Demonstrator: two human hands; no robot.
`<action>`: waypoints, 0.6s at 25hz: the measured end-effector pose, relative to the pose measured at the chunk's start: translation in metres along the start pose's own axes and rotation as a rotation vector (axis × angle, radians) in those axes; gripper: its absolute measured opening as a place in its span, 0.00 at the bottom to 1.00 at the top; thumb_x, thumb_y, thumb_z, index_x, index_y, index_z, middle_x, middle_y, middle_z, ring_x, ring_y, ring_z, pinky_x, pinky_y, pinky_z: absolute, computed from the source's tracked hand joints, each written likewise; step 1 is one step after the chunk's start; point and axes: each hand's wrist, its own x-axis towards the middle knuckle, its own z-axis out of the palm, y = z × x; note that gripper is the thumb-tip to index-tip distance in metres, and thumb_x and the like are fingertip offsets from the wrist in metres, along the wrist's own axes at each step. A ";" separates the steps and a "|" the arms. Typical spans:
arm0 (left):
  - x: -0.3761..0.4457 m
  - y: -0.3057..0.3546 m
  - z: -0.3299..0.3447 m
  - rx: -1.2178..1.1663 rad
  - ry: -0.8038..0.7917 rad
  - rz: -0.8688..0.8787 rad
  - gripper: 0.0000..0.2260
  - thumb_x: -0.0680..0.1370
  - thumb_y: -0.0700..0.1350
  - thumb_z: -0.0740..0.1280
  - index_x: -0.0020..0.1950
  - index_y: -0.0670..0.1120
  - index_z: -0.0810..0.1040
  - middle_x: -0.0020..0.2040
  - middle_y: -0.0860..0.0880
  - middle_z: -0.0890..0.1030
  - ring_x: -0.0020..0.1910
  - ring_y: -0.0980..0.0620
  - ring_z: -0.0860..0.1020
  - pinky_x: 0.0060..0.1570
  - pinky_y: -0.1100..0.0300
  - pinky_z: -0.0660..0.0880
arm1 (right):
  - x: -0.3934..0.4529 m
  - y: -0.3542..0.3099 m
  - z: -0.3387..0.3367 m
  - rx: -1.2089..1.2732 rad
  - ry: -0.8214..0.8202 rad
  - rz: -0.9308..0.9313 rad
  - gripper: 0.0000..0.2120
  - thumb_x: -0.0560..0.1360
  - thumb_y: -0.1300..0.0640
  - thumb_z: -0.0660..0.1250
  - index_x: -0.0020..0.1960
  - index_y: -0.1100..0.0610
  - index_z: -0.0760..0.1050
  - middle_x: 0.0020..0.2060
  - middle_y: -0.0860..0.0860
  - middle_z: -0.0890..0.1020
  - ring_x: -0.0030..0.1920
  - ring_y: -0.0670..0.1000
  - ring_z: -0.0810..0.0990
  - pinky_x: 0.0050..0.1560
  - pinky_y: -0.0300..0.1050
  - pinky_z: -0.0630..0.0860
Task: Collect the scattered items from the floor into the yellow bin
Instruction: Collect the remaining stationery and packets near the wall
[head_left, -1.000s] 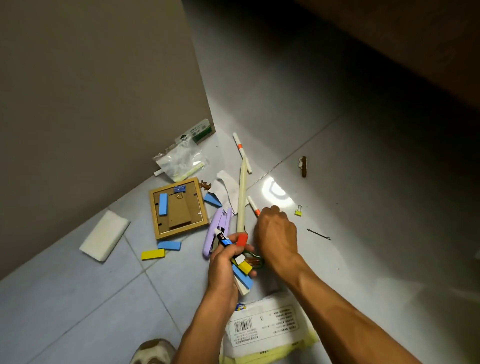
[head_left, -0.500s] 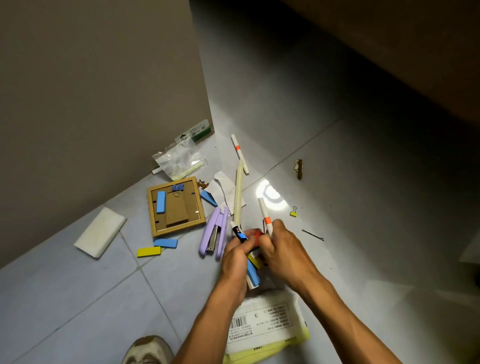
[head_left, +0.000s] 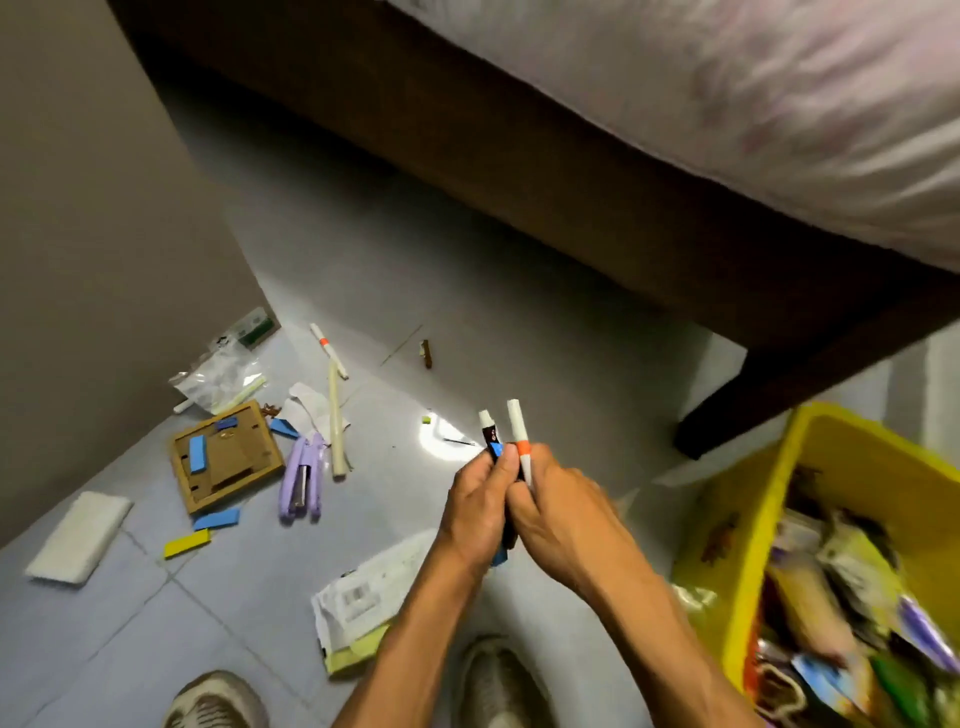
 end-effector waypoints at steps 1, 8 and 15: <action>-0.017 0.004 0.033 0.044 -0.090 -0.004 0.14 0.82 0.55 0.60 0.45 0.51 0.81 0.38 0.48 0.84 0.38 0.49 0.82 0.37 0.56 0.79 | -0.029 0.020 -0.019 0.049 0.058 0.051 0.07 0.80 0.48 0.52 0.53 0.49 0.65 0.35 0.46 0.74 0.33 0.46 0.73 0.31 0.41 0.65; -0.082 0.006 0.226 0.033 -0.424 -0.264 0.18 0.82 0.56 0.59 0.55 0.45 0.82 0.49 0.45 0.84 0.42 0.53 0.83 0.40 0.59 0.79 | -0.166 0.146 -0.118 0.279 0.396 0.418 0.10 0.81 0.46 0.57 0.47 0.49 0.74 0.43 0.48 0.81 0.43 0.50 0.79 0.40 0.46 0.73; -0.056 0.016 0.175 0.156 -0.146 -0.051 0.17 0.83 0.53 0.57 0.71 0.51 0.72 0.67 0.53 0.75 0.65 0.57 0.74 0.65 0.57 0.70 | -0.121 0.128 -0.102 0.261 0.366 0.270 0.19 0.81 0.49 0.59 0.70 0.51 0.70 0.65 0.52 0.78 0.62 0.52 0.77 0.61 0.49 0.74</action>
